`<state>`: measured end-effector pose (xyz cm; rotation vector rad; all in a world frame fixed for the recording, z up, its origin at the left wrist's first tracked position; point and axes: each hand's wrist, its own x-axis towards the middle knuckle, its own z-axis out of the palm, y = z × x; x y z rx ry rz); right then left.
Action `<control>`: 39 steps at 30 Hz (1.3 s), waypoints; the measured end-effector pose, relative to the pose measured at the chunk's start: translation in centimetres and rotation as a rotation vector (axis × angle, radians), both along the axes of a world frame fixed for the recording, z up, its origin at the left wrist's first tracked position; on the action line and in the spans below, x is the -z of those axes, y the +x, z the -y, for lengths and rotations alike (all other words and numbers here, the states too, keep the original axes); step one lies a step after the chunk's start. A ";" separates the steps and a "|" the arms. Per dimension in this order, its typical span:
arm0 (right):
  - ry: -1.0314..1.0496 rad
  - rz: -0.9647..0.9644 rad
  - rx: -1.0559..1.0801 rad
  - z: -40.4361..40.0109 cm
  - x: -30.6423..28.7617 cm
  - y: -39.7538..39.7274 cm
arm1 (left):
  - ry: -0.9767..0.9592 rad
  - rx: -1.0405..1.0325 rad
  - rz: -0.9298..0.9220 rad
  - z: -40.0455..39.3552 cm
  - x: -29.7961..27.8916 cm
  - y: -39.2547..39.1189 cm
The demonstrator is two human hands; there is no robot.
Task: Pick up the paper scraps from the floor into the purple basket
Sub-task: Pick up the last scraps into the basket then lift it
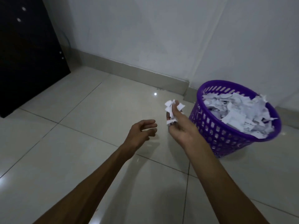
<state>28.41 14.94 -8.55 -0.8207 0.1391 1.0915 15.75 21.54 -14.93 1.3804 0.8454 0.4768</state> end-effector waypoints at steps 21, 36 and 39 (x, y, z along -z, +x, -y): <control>-0.769 1.665 0.123 5.3 -6.0 11.9 | 0.025 0.022 -0.164 -0.5 1.4 -0.5; -0.540 1.408 -0.379 3.5 10.3 0.6 | 0.400 0.347 -0.615 -1.1 8.0 -6.7; -0.662 1.416 -0.503 5.2 14.4 1.4 | 0.465 0.248 -0.618 -0.5 8.6 -6.7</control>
